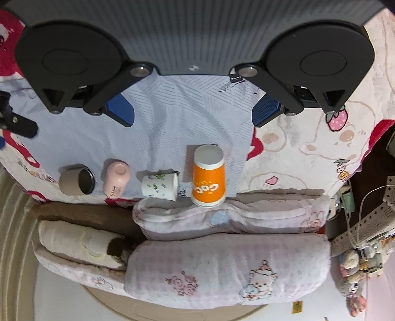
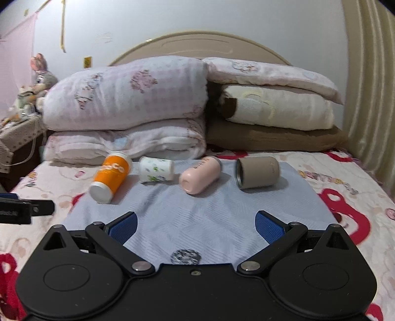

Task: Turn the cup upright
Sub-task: 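Move the right tool to the white paper cup while the left tool approaches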

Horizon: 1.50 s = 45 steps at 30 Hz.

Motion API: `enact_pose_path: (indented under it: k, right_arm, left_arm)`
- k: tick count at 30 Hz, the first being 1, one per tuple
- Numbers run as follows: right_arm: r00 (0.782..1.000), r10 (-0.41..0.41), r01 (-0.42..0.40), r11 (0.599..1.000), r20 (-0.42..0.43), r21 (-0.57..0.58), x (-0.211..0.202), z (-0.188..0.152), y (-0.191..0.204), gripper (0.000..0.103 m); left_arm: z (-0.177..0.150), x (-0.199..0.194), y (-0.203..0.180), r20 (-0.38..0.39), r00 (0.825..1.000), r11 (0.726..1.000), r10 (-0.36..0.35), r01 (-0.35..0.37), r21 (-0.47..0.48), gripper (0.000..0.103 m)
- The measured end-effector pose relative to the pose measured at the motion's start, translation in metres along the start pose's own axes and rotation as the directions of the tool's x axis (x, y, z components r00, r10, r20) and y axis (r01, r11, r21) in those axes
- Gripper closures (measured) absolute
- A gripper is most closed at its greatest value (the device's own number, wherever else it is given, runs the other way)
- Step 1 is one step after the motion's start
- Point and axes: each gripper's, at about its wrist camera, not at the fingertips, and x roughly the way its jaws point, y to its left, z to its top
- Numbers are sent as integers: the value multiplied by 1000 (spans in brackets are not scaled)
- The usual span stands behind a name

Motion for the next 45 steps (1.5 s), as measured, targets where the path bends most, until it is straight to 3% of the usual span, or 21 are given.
enact_pose_path:
  k: [3, 8, 12, 15, 18, 21, 23, 25, 30, 33, 37, 41, 45]
  right_arm:
    - [995, 103, -102, 994, 15, -32, 1, 13, -2, 0]
    - [971, 235, -221, 950, 39, -220, 11, 48, -1, 0]
    - [954, 300, -277, 872, -6, -403, 35, 74, 13, 0]
    - [934, 341, -341, 770, -104, -538, 60, 85, 29, 1]
    - [922, 341, -378, 686, -185, -622, 84, 89, 41, 1]
    - [910, 339, -409, 637, -239, -653, 105, 91, 46, 1]
    - [906, 333, -418, 607, -262, -675, 122, 92, 49, 1]
    - [906, 321, -420, 594, -277, -686, 143, 90, 51, 2]
    - [905, 298, -424, 580, -303, -695, 198, 87, 46, 7]
    - [906, 283, -423, 566, -315, -708, 231, 85, 46, 15]
    - [889, 285, -457, 523, -358, -720, 261, 83, 51, 18]
    - [889, 270, -456, 480, -369, -749, 281, 81, 56, 19]
    - [879, 248, -476, 432, -407, -766, 291, 81, 55, 19]
  left_arm:
    - [15, -1, -4, -28, 999, 1000, -27, 27, -2, 0]
    - [46, 11, -9, -65, 996, 997, -66, 64, -33, 0]
    - [70, 38, -17, -115, 988, 993, -102, 94, -78, 2]
    - [85, 67, -23, -179, 974, 986, -138, 118, -118, 4]
    - [95, 94, -26, -208, 965, 977, -162, 127, -172, 4]
    - [102, 120, -28, -229, 953, 962, -199, 145, -231, 5]
    - [103, 137, -27, -241, 940, 947, -242, 176, -268, 12]
    - [101, 150, -23, -237, 928, 930, -286, 210, -302, 12]
    - [98, 188, -17, -256, 914, 909, -315, 213, -357, 16]
    - [98, 208, -10, -249, 914, 890, -321, 201, -409, 17]
    - [99, 226, 2, -254, 909, 850, -330, 170, -498, 17]
    - [104, 237, 2, -253, 913, 851, -320, 160, -500, 17]
    - [104, 247, -1, -268, 898, 839, -350, 173, -516, 17]
